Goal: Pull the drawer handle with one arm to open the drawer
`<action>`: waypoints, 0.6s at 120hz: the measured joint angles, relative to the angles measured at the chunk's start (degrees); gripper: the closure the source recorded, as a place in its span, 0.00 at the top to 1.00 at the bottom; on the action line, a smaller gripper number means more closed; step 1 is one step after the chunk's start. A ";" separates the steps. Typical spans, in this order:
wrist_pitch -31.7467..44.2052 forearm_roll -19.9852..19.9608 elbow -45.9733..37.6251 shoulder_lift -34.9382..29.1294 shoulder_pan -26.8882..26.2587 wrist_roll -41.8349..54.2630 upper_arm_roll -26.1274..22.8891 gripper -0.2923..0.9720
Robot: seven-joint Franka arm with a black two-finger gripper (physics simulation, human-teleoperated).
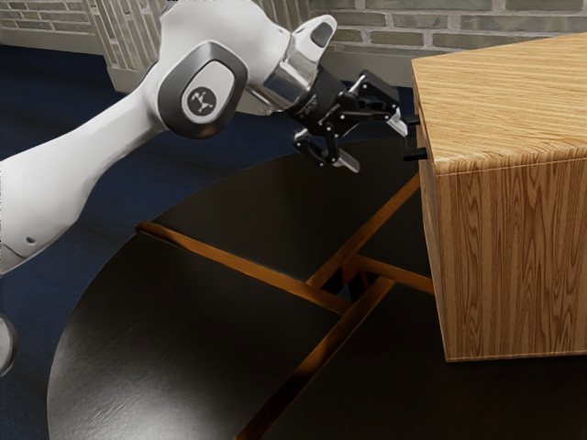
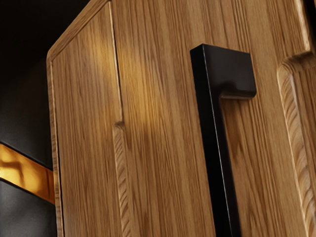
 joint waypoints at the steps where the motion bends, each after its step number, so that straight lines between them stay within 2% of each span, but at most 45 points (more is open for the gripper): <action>1: 0.02 0.00 0.00 0.00 -0.01 0.05 0.06 0.76; 46: 0.39 -1.31 -0.12 -0.06 1.39 1.91 1.32 0.76; 72: 0.83 -1.71 2.54 0.00 0.02 2.81 2.60 0.76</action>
